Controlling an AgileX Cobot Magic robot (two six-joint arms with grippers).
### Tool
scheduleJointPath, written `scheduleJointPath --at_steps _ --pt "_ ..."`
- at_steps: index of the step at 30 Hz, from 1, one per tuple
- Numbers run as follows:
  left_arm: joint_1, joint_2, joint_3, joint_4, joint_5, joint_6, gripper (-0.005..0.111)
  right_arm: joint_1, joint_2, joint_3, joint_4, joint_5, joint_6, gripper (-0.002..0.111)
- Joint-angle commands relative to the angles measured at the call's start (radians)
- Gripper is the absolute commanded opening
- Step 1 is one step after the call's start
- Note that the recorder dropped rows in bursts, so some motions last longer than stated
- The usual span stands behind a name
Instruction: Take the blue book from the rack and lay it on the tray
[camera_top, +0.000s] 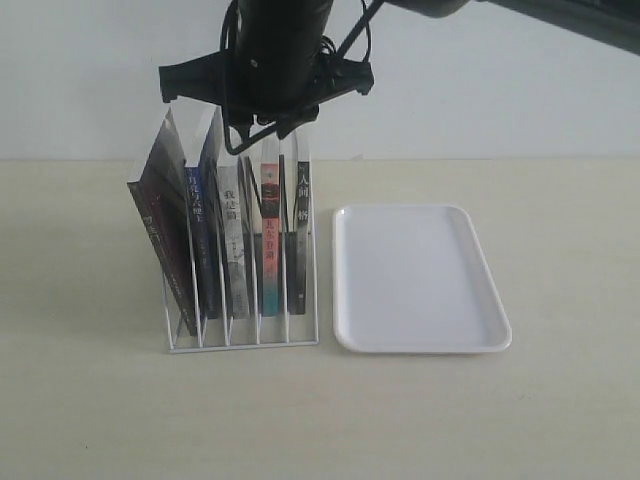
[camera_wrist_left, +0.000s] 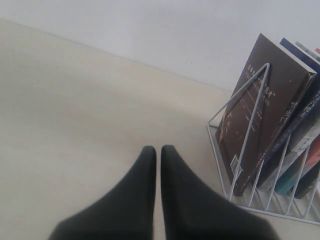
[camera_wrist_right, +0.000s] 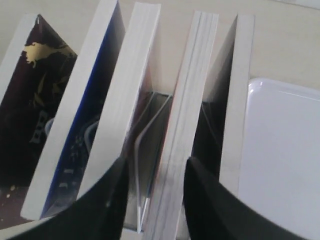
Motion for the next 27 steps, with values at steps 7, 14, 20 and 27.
scheduleJointPath --at_steps 7,14,20,27 --pt "0.001 -0.003 0.003 0.0 -0.011 0.002 0.004 -0.008 0.016 -0.007 -0.016 0.027 0.031 0.036" --pt "0.001 -0.003 0.003 0.0 -0.011 0.002 0.004 -0.008 0.058 -0.007 -0.008 0.027 0.041 0.036" --pt "0.001 -0.003 0.003 0.0 -0.011 0.002 0.004 -0.008 0.065 -0.007 -0.01 0.027 0.056 0.035" --pt "0.001 -0.003 0.003 0.0 -0.011 0.002 0.004 -0.008 0.065 -0.007 -0.009 0.034 0.056 0.0"
